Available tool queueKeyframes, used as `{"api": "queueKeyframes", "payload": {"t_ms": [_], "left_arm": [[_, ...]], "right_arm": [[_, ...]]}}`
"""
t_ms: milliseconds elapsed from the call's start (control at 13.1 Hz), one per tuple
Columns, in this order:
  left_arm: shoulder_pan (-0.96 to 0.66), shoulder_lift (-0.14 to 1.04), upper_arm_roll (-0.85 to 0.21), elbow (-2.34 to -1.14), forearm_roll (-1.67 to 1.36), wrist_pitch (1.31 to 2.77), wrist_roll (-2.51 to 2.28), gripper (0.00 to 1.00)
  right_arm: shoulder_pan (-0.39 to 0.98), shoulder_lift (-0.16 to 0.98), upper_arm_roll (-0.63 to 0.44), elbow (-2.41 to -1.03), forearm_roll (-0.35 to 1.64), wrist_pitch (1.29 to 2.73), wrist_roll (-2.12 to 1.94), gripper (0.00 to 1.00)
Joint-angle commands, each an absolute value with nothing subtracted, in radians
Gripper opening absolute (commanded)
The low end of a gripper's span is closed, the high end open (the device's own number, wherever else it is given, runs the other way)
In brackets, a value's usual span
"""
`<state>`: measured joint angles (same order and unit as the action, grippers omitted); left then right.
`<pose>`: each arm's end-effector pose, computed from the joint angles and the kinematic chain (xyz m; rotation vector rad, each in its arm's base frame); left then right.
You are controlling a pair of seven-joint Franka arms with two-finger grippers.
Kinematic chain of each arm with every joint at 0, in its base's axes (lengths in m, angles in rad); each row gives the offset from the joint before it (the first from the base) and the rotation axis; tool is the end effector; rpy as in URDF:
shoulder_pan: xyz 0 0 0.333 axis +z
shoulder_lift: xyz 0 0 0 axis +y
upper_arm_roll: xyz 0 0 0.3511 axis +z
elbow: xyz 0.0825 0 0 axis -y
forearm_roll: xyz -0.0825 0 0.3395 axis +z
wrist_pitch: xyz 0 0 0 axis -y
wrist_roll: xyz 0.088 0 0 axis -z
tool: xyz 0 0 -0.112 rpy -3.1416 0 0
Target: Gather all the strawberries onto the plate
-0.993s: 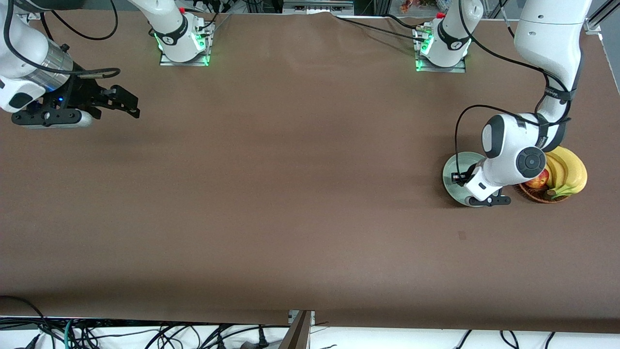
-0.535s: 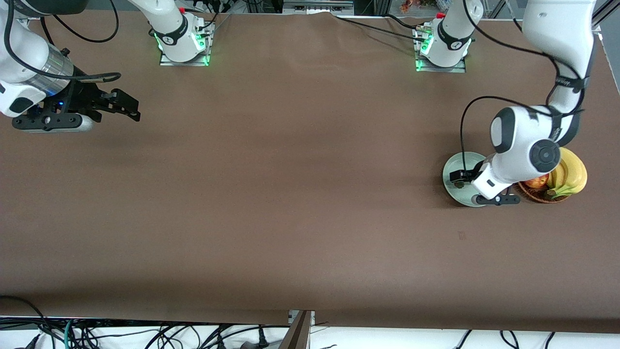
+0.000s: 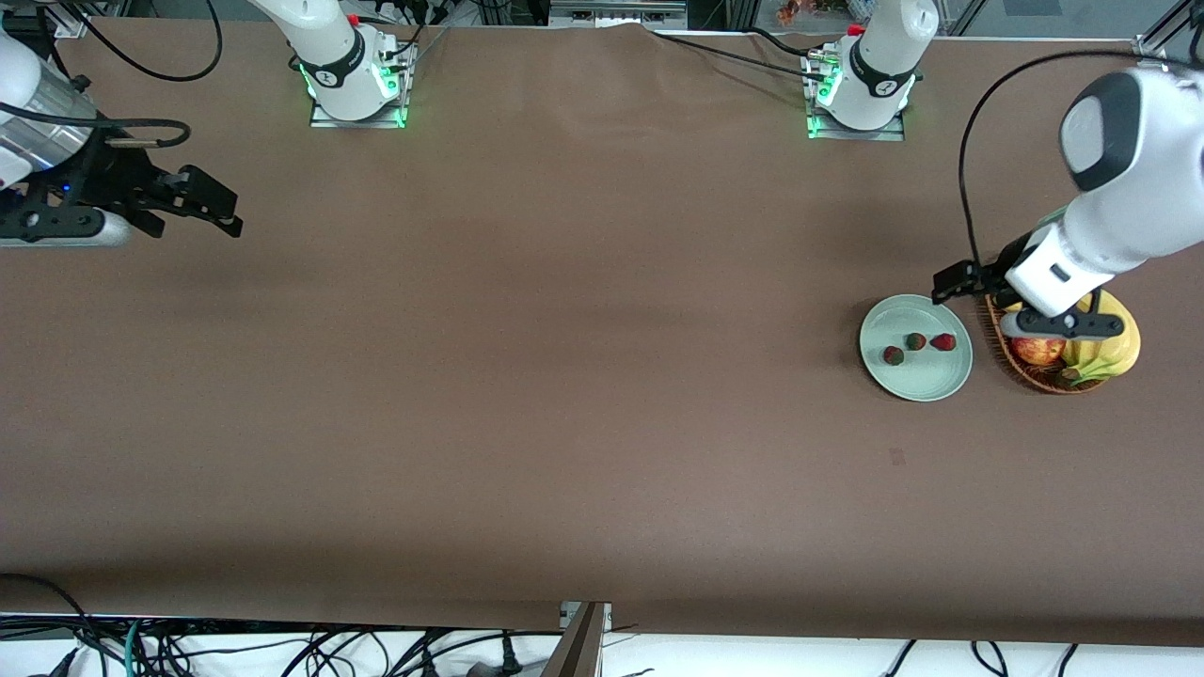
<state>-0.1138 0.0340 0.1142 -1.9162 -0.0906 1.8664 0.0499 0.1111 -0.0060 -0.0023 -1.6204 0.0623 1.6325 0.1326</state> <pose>0.5187 -0.0079 0.5134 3.0552 -0.0296 -0.1245 0.5094 0.0623 0.6420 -3.0773 0.0417 -0.0161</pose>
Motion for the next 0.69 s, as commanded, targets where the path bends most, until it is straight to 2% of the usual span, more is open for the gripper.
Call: {"api": "queueKeyframes", "payload": {"t_ms": [0,306,611], "left_arm": [[-0.112,0.002,0.101,-1.853,-0.1,1.748,0.075,1.0],[-0.11,-0.025,0.071,-1.755,-0.1,1.612,0.066,1.0],[-0.11,0.03,0.071,-1.656,-0.054,1.594,0.011,1.0]], "right_arm": [[0.103,0.014,0.006,-1.586,0.052,1.617,0.133,1.0],[0.101,0.017,0.006,-1.588,0.052,1.611,0.134,1.0],[0.101,0.017,0.006,-1.592,0.051,1.609,0.132,1.0]]}}
